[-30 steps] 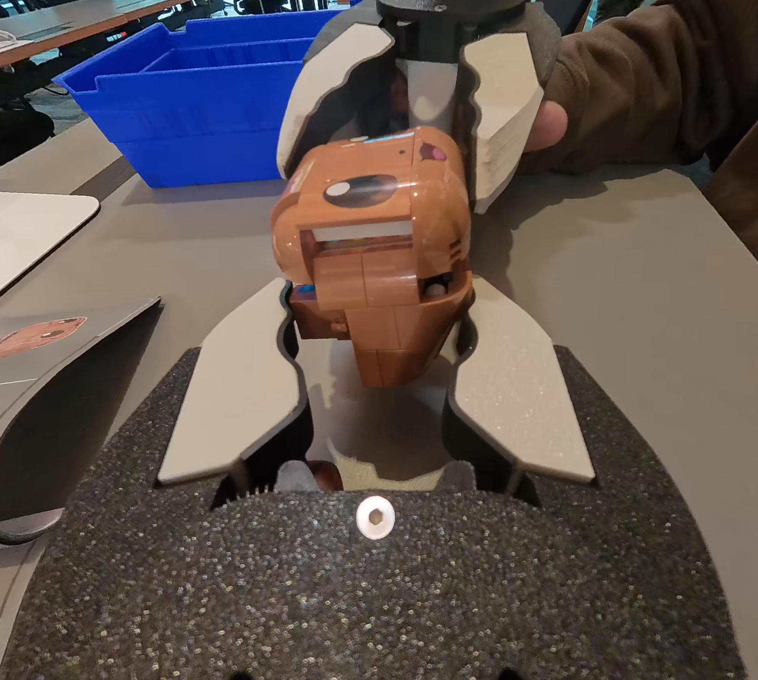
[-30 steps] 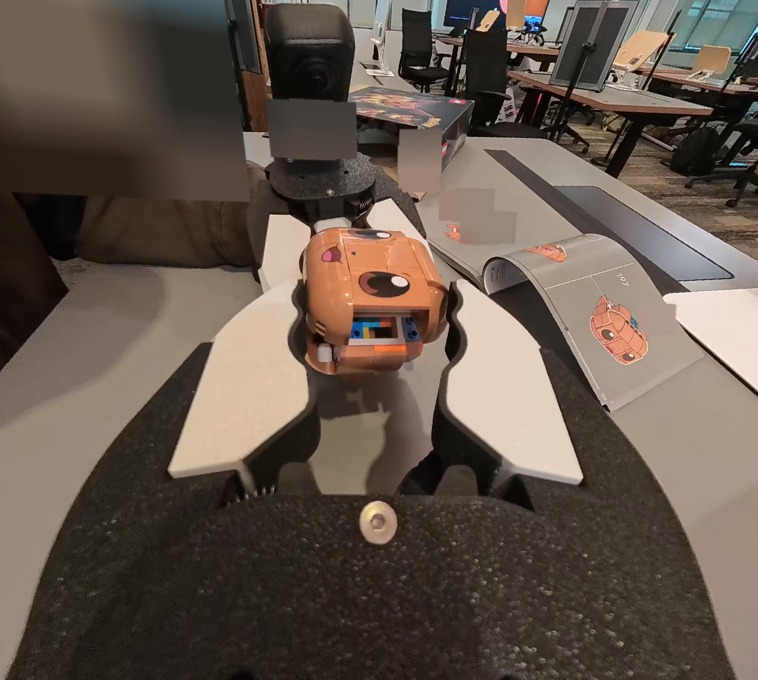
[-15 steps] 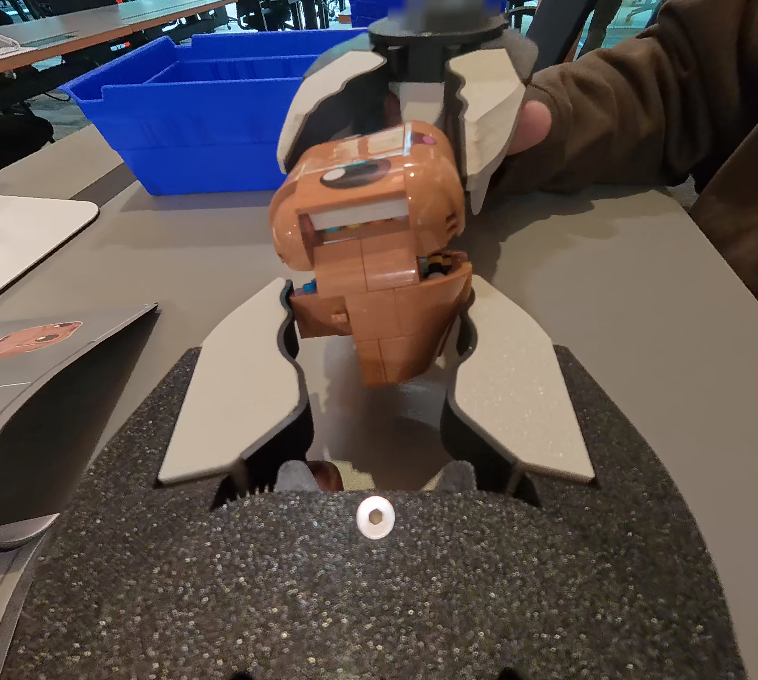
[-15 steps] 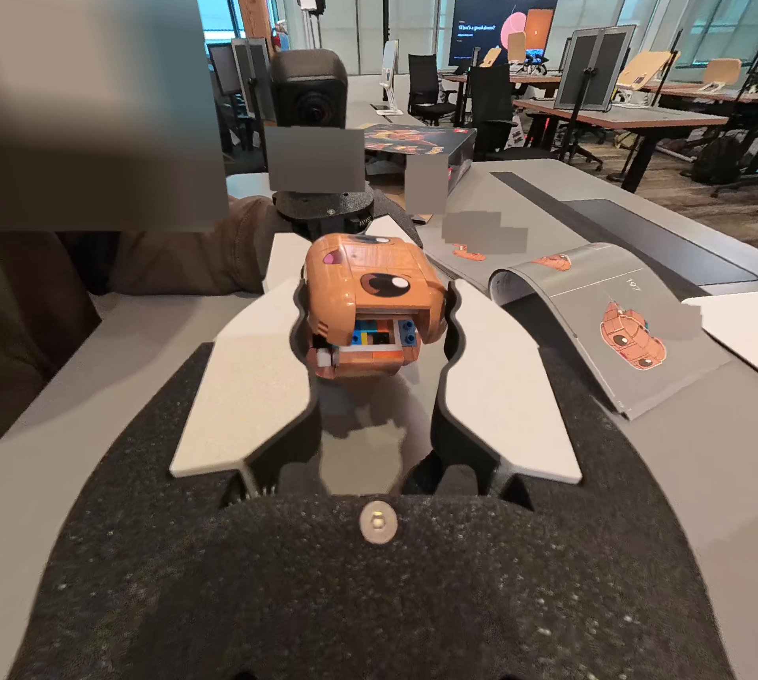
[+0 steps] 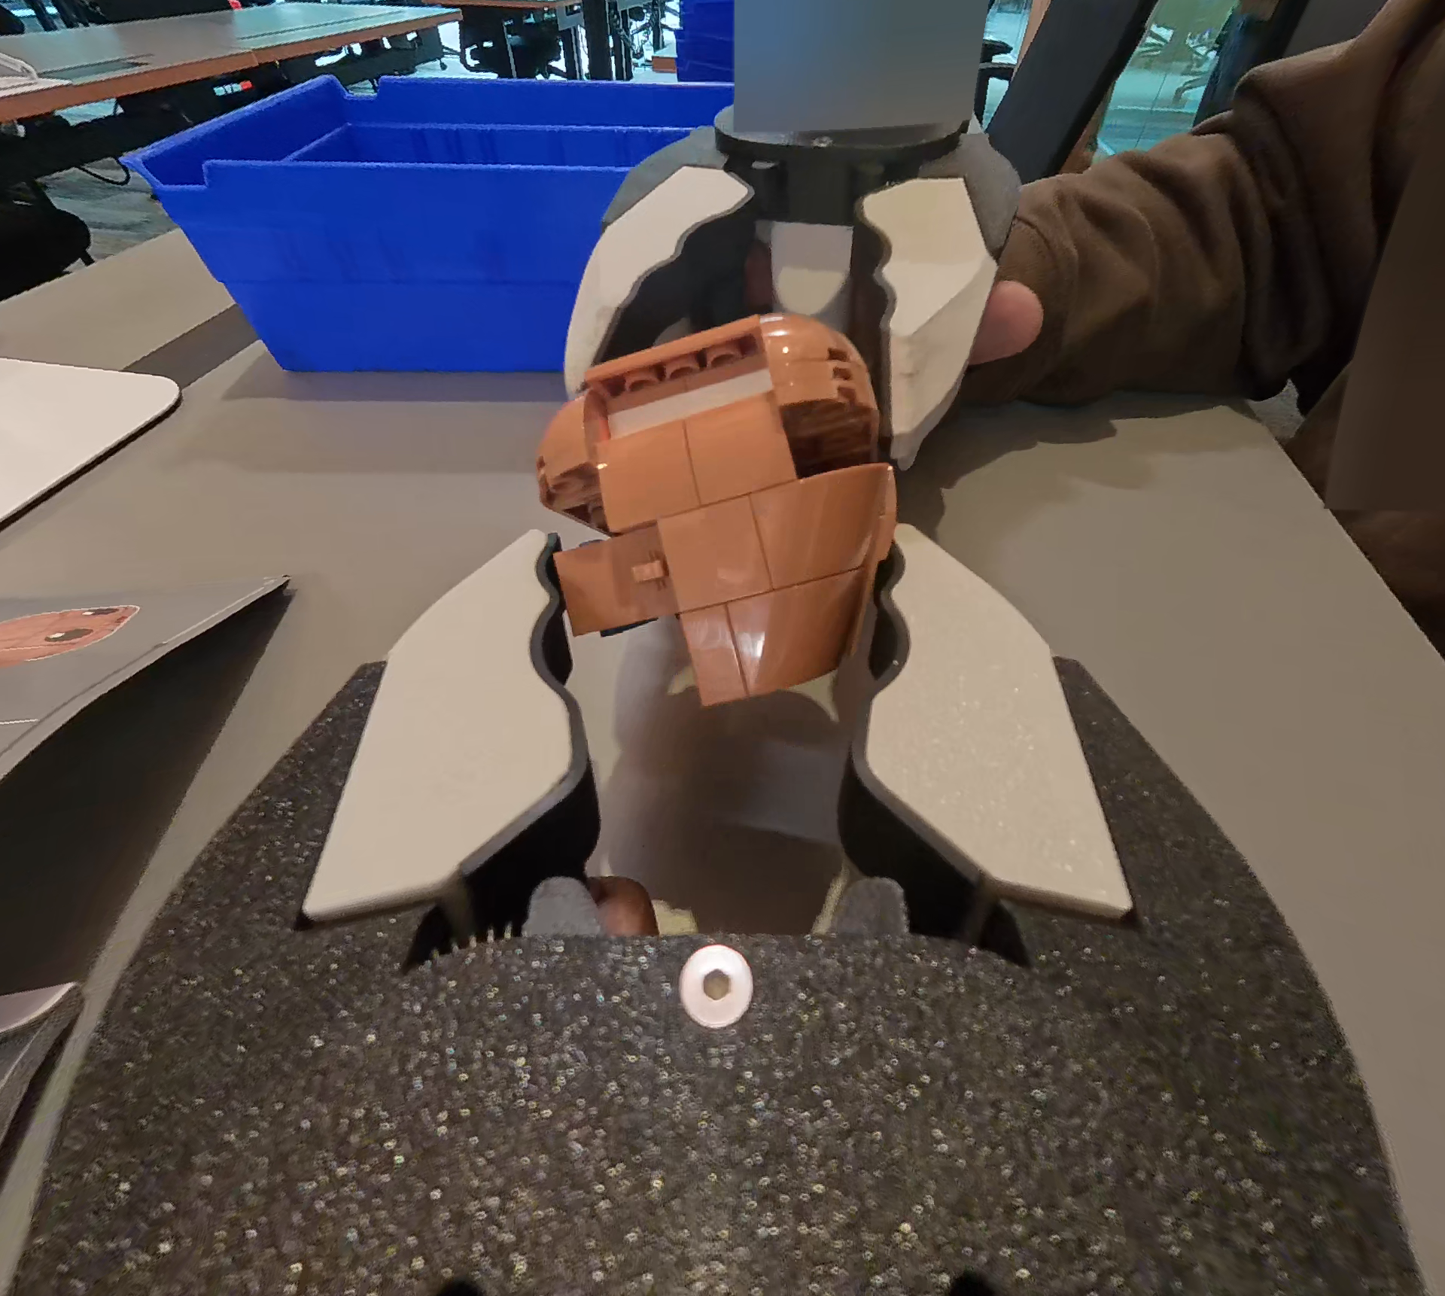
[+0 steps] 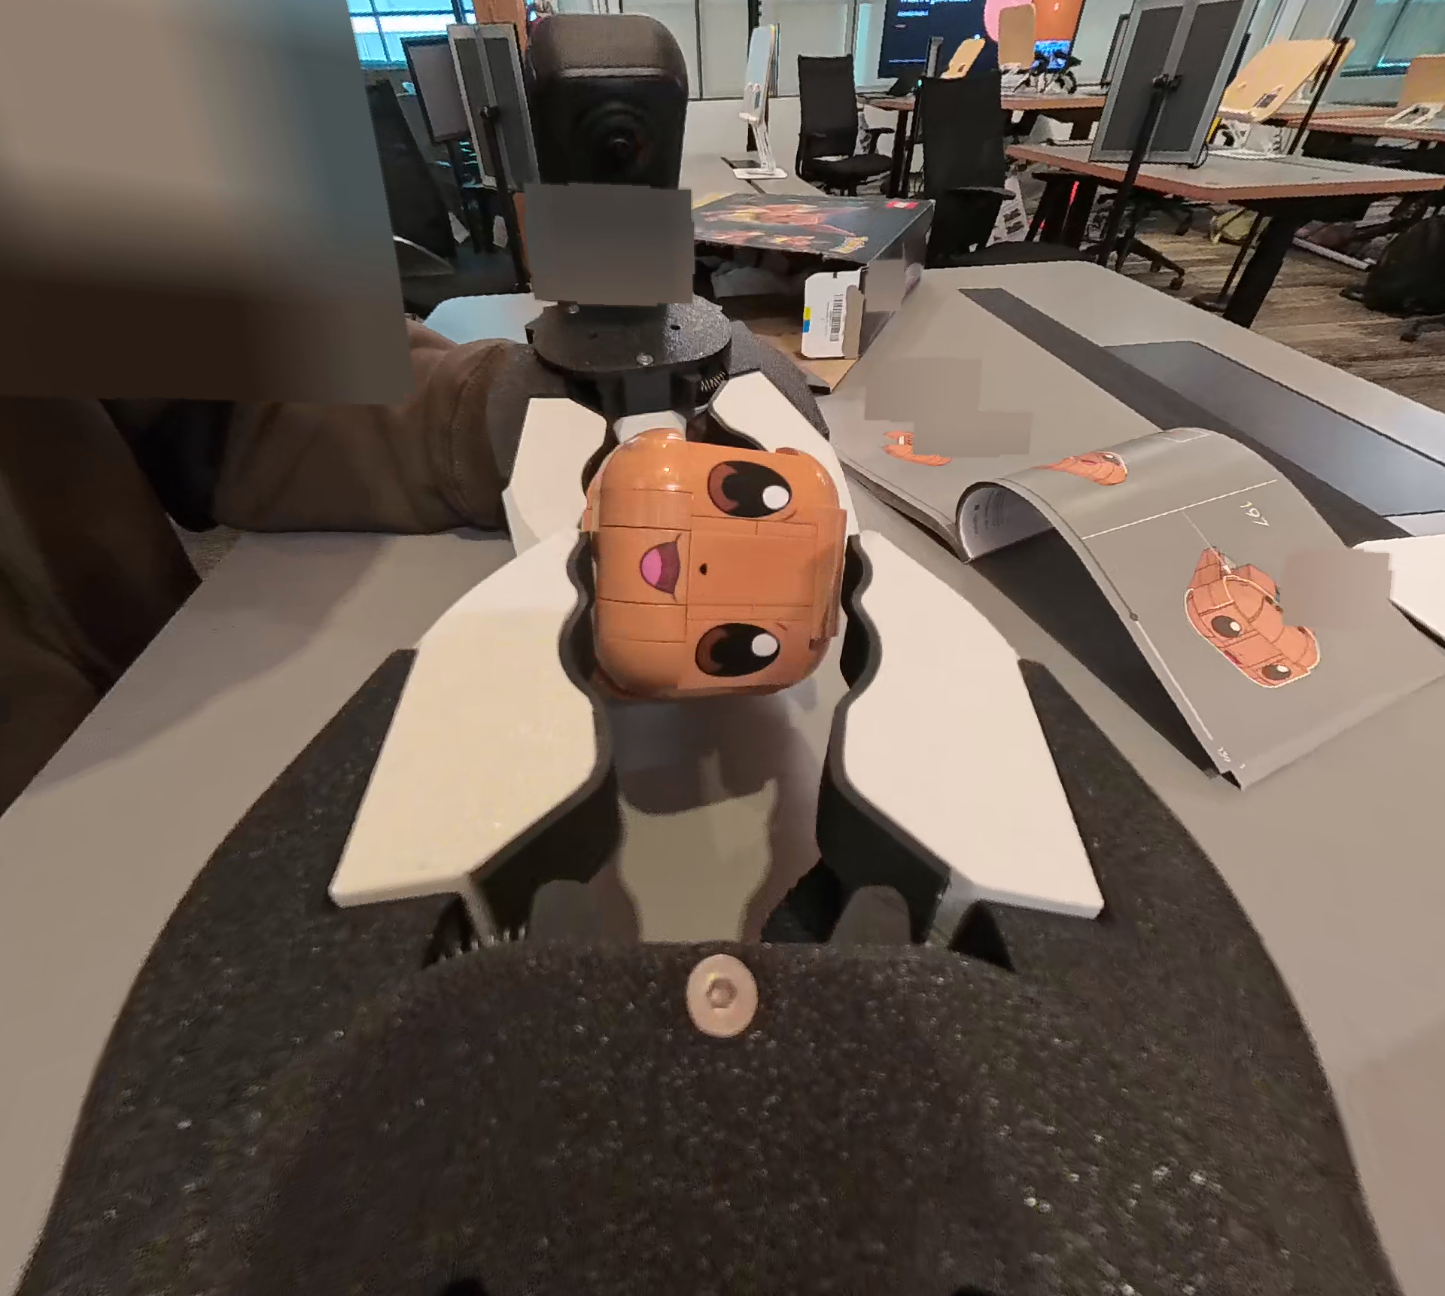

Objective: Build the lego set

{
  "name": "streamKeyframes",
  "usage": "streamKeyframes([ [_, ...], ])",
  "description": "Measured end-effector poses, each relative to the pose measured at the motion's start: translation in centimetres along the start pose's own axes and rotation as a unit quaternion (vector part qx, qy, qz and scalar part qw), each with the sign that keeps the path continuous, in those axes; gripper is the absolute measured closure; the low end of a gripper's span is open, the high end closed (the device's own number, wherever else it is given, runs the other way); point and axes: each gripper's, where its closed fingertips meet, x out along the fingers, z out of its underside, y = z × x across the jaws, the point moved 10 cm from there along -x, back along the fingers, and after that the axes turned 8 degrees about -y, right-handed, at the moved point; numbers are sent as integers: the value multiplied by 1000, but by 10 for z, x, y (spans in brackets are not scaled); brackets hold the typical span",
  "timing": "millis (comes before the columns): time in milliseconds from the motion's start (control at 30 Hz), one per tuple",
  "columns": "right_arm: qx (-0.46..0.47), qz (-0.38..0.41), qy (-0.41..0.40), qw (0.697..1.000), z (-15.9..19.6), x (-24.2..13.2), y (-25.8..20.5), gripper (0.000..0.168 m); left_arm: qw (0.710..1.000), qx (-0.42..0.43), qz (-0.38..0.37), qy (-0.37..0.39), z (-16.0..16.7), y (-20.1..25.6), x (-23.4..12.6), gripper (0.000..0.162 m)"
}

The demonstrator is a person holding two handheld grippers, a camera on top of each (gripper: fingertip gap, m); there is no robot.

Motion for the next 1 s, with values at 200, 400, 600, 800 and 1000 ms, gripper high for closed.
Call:
streamKeyframes([
  [200, 15, -18, -6, 1000, 0, 2, 1, 101, 1000, -1, 13, 8, -1, 2, 1, 86],
  [400, 55, -63, -26, 996, 2, 7, 1, 97, 999, -14, 33, 26, -3, 5, 2, 86],
  [600, 60, -50, -22, 997, 0, 7, 1, 98, 998, -40, 39, 28, -3, 3, 3, 86],
  [800, 73, -41, -2, 996, 0, 6, 3, 98, 996, -69, 41, 33, -3, 1, 4, 86],
  [1000, 63, -9, 13, 998, 2, 4, 4, 100, 994, -104, 31, 22, -4, -2, 5, 86],
])
